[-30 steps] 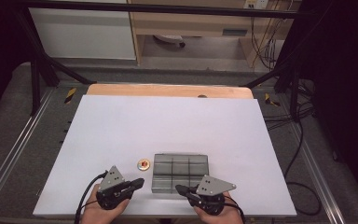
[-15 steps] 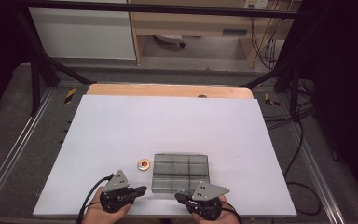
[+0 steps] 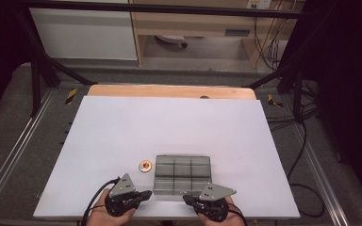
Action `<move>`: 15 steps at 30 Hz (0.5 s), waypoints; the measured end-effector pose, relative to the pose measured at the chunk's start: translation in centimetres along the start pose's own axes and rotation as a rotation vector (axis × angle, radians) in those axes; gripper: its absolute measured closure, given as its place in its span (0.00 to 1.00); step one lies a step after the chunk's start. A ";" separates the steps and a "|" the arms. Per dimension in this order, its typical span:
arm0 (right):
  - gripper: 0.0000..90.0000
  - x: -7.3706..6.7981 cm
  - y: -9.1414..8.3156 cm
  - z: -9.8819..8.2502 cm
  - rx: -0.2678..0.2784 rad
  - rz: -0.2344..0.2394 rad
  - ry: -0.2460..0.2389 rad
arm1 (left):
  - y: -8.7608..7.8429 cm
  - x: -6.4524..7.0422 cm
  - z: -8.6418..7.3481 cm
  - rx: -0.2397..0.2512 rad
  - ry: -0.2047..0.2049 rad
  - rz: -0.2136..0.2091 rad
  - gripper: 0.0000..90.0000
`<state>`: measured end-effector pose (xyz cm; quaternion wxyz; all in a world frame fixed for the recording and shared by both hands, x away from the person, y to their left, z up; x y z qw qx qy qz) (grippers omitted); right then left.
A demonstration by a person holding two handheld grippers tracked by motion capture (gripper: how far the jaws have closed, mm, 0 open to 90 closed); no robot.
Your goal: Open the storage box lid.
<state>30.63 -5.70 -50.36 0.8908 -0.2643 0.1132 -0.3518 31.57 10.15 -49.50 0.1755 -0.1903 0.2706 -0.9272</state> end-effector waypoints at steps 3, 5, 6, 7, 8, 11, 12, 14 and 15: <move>1.00 0.1 0.1 -0.1 -0.005 -0.006 -0.006 | 0.0 -0.1 0.2 0.015 -0.005 0.006 1.00; 1.00 0.1 0.2 -0.1 -0.004 -0.007 -0.009 | 0.1 -0.2 0.3 0.018 -0.008 0.012 1.00; 1.00 0.1 0.2 -0.1 -0.004 -0.006 -0.008 | 0.2 -0.2 0.3 0.016 -0.007 0.010 1.00; 1.00 0.0 0.2 -0.1 -0.006 -0.007 -0.011 | 0.2 -0.2 0.3 0.019 -0.007 0.010 1.00; 1.00 0.0 0.2 -0.1 -0.006 -0.007 -0.011 | 0.2 -0.3 0.3 0.018 -0.005 0.010 1.00; 1.00 0.1 0.3 -0.2 -0.010 -0.015 -0.015 | 0.2 -0.2 0.3 0.020 -0.002 0.011 1.00; 1.00 0.1 0.4 -0.3 -0.010 -0.018 -0.012 | 0.2 -0.2 0.3 0.020 -0.001 0.011 1.00; 1.00 0.3 0.4 -0.4 -0.013 -0.025 -0.011 | 0.2 -0.2 0.4 0.021 -0.003 0.011 1.00; 1.00 0.4 0.5 -0.3 -0.011 -0.027 -0.010 | 0.2 -0.2 0.3 0.021 -0.002 0.012 1.00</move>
Point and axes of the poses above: each handheld gripper's, and its own axes: y roughly forward along the jaws, z roughly out of its top, x roughly to its right, the point moved 10 cm from there along y, roughly forward along the jaws, and after that the axes turned 11 degrees about -z, right-handed, at the moved point
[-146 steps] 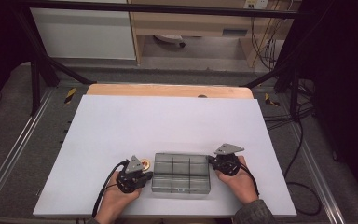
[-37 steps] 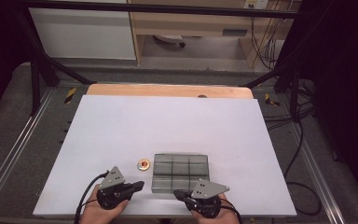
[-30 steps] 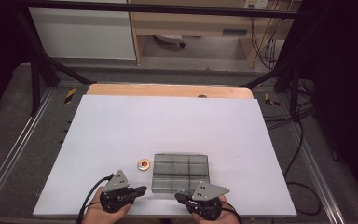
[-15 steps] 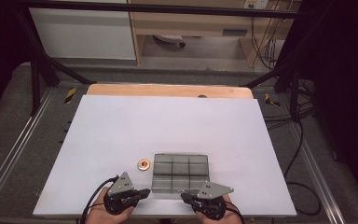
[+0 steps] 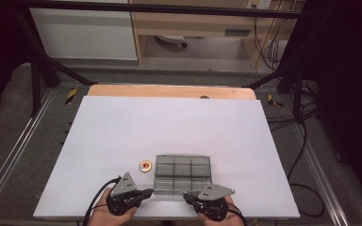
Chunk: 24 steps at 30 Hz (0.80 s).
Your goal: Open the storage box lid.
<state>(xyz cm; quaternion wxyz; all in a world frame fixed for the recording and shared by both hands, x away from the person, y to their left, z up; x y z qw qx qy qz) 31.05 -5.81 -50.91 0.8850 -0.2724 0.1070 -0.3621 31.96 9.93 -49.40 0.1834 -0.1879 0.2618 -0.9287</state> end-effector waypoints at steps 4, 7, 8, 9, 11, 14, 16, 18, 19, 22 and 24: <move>1.00 0.1 0.1 0.0 -0.002 -0.004 0.001 | 0.0 -0.1 0.0 -0.001 -0.001 0.004 1.00; 1.00 0.0 0.2 0.0 0.000 -0.002 0.000 | 0.0 -0.1 0.0 -0.002 -0.001 0.003 1.00; 1.00 0.0 0.3 0.0 0.000 -0.003 -0.003 | 0.0 -0.1 0.0 -0.002 -0.001 0.004 1.00; 1.00 0.0 0.3 0.0 0.001 -0.003 -0.003 | 0.0 -0.1 0.0 -0.002 -0.001 0.005 1.00; 1.00 -0.1 0.3 0.1 0.005 -0.001 0.001 | 0.0 -0.2 0.0 -0.003 -0.001 0.006 1.00; 1.00 -0.1 0.2 0.3 0.016 0.004 0.007 | 0.1 -0.2 0.0 -0.002 -0.001 0.006 1.00; 1.00 -0.1 0.1 0.3 0.019 0.004 0.010 | 0.1 -0.3 0.0 -0.001 -0.002 0.007 1.00; 1.00 -0.2 0.1 0.4 0.018 0.009 0.010 | 0.1 -0.2 0.0 -0.001 -0.001 0.007 1.00; 1.00 -0.2 0.1 0.4 0.019 0.008 0.008 | 0.1 -0.2 0.0 -0.001 -0.002 0.006 1.00; 1.00 -0.3 -0.1 0.8 0.045 0.018 0.019 | 0.1 -0.3 -0.1 -0.003 -0.001 0.008 1.00; 1.00 -0.2 -0.3 1.2 0.065 0.018 0.018 | 0.1 -0.3 0.0 -0.001 -0.004 0.009 1.00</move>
Point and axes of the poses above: each handheld gripper's, and its own axes: y roughly forward along the jaws, z roughly out of its top, x roughly to its right, the point moved 10 cm from there along y, roughly forward along the jaws, and after that the axes turned 11 degrees about -z, right-handed, at the moved point
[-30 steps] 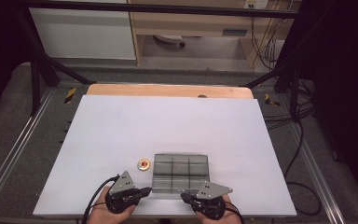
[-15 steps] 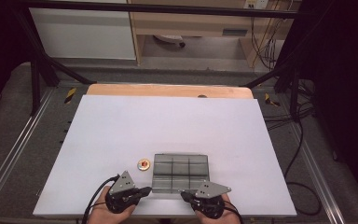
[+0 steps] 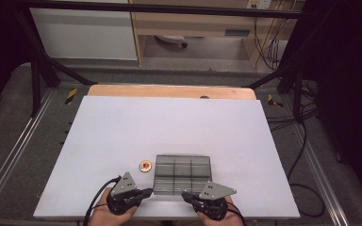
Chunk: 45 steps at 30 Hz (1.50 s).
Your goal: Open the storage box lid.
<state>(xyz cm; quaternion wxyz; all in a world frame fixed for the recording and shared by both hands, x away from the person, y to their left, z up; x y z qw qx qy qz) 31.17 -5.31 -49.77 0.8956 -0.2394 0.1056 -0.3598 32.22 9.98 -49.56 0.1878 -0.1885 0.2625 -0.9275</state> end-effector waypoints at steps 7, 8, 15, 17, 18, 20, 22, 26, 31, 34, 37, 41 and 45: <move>1.00 0.2 -0.3 0.5 0.025 -0.001 0.013 | 0.0 -0.1 0.0 0.000 -0.006 -0.008 1.00; 1.00 0.2 -0.4 0.7 0.032 -0.002 0.015 | 0.0 -0.1 0.0 0.002 -0.009 -0.008 1.00; 1.00 0.6 -0.5 1.5 0.059 -0.010 0.022 | 0.0 -0.1 0.0 0.010 -0.023 -0.022 1.00; 1.00 0.6 -0.6 1.6 0.065 -0.008 0.028 | -0.1 -0.1 0.2 0.011 -0.016 -0.022 1.00; 1.00 0.6 -0.6 1.6 0.065 -0.008 0.028 | -0.2 -0.1 0.5 0.026 -0.016 -0.020 1.00; 1.00 0.6 -0.5 1.7 0.066 -0.004 0.030 | -0.4 -0.2 1.0 0.038 0.005 0.006 1.00; 1.00 0.6 -0.5 1.8 0.064 -0.002 0.032 | -0.4 -0.3 1.6 0.059 -0.003 0.006 1.00; 1.00 0.7 -0.4 1.8 0.061 -0.001 0.032 | -0.3 -0.5 2.7 0.092 -0.002 0.001 1.00; 0.95 0.7 -0.8 2.0 0.054 0.007 0.017 | -0.3 -0.7 3.3 0.092 -0.004 -0.007 1.00; 0.84 0.8 -1.9 2.0 0.051 0.004 0.008 | -0.4 -0.9 4.1 0.097 -0.004 -0.008 1.00; 0.80 1.1 -2.4 2.0 0.049 -0.001 -0.003 | -0.2 -0.9 4.9 0.092 0.012 -0.018 1.00; 0.74 2.2 -3.4 1.7 0.047 -0.026 -0.002 | -0.1 -1.1 6.0 0.088 0.031 -0.019 1.00; 0.64 3.2 -3.9 1.7 0.048 -0.052 0.016 | -0.1 -1.4 6.5 0.089 0.028 -0.016 1.00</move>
Point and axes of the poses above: each handheld gripper's, and its own axes: y roughly forward along the jaws, z roughly out of its top, x roughly to its right, the point moved 10 cm from there along y, roughly forward along the jaws, and after that the axes turned 11 degrees about -z, right-handed, at the moved point
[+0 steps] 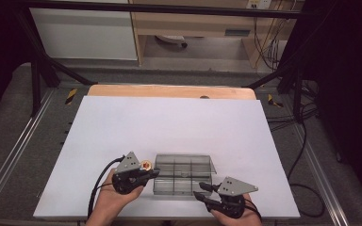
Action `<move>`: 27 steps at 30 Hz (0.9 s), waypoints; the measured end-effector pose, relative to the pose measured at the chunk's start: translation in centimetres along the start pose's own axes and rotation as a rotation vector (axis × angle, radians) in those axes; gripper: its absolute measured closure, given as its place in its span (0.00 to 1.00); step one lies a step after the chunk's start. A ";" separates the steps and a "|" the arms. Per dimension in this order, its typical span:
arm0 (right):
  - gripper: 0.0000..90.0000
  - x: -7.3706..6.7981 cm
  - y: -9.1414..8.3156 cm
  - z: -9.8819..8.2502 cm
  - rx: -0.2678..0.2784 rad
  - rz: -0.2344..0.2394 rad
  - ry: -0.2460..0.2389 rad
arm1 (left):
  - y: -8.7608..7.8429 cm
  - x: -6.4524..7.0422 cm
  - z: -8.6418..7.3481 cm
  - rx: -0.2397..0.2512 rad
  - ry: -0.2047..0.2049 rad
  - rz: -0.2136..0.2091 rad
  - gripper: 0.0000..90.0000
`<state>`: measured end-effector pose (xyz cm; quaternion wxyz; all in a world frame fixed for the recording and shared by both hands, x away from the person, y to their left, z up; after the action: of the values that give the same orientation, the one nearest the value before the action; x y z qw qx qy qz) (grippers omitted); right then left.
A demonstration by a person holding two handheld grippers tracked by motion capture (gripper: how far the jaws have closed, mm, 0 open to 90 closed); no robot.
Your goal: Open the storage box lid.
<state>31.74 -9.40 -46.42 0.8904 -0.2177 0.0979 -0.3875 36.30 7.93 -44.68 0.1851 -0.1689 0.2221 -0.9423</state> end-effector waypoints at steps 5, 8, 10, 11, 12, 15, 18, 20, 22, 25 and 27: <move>0.48 1.0 0.0 0.1 -0.008 -0.037 0.021 | 0.0 -0.2 0.2 -0.001 -0.005 0.008 1.00; 0.39 1.4 0.1 0.0 -0.013 -0.054 0.035 | -0.1 -0.4 0.4 -0.002 0.007 0.011 1.00; 0.24 2.3 0.4 -0.1 -0.024 -0.093 0.067 | 0.0 -0.6 0.5 0.005 0.001 0.012 1.00; 0.22 2.5 0.5 -0.1 -0.030 -0.096 0.082 | 0.0 -0.7 0.6 0.011 -0.004 0.008 1.00; 0.20 2.8 0.6 -0.1 -0.038 -0.100 0.088 | 0.1 -0.7 0.7 0.016 -0.003 0.006 1.00; 0.16 3.7 0.9 -0.4 -0.067 -0.104 0.103 | 0.2 -0.7 0.8 0.012 0.002 0.001 1.00; 0.13 4.7 1.1 -0.3 -0.044 -0.098 0.093 | 0.3 -0.7 0.9 0.007 0.000 -0.002 1.00; 0.21 5.4 1.2 -0.3 -0.049 -0.113 0.076 | 0.3 -0.8 0.9 0.003 0.000 0.002 1.00; 0.23 5.9 1.2 -0.3 -0.052 -0.123 0.073 | 0.1 -0.8 1.0 0.006 0.002 0.004 1.00; 0.37 7.8 1.7 -0.3 -0.061 -0.166 0.054 | 0.0 -0.9 1.0 0.005 0.002 -0.005 1.00; 0.41 8.3 1.9 -0.4 -0.061 -0.172 0.045 | 0.0 -0.9 1.0 0.004 0.005 -0.006 1.00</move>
<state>38.48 -14.44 -47.68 0.8444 -0.2437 0.1105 -0.4640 37.48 7.98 -44.03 0.1821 -0.1670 0.2204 -0.9436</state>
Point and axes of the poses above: each handheld gripper's, and its own axes: y roughly forward along the jaws, z roughly out of its top, x roughly to its right, the point moved 10 cm from there along y, roughly forward along the jaws, and after that the axes turned 11 degrees about -z, right-handed, at the moved point
